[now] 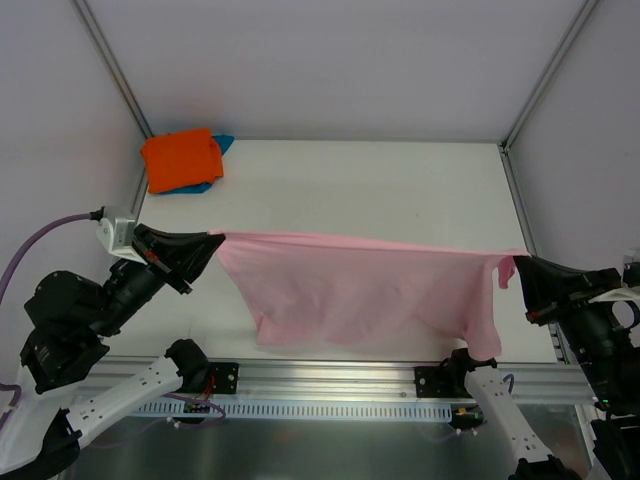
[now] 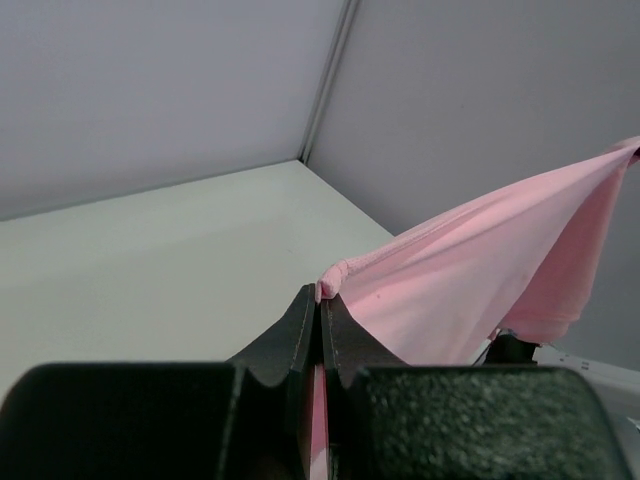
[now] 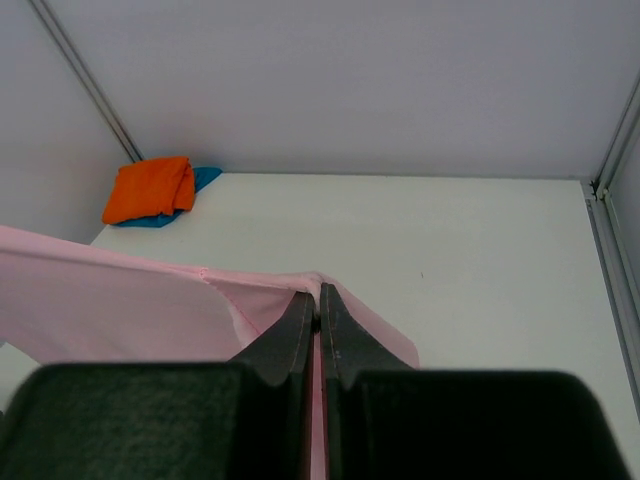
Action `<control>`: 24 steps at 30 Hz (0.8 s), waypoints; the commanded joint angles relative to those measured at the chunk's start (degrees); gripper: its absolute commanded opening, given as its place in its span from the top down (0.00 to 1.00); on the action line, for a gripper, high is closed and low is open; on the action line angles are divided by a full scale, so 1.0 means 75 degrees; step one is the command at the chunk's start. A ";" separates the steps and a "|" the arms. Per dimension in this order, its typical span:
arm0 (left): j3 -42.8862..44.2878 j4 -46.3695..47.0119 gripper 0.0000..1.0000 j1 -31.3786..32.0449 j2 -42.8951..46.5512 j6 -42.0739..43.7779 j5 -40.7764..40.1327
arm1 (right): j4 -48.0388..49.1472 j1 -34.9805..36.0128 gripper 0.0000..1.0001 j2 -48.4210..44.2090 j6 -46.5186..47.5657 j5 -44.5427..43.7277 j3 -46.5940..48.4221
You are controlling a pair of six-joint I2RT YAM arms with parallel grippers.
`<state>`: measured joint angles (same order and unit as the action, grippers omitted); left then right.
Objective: Fold and stack the t-shirts
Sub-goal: Flatten out the tshirt
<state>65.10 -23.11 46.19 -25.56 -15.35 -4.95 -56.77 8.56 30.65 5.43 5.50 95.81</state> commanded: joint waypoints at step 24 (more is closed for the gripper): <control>0.1808 0.1885 1.00 -0.0054 -0.2005 0.3113 -0.1742 | 0.2682 -0.0028 0.99 0.3553 0.0577 -0.1214 0.1955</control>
<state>77.19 -14.13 46.15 -40.10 3.92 -11.70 -43.57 8.62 55.72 8.54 2.22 108.40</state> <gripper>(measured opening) 0.011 0.025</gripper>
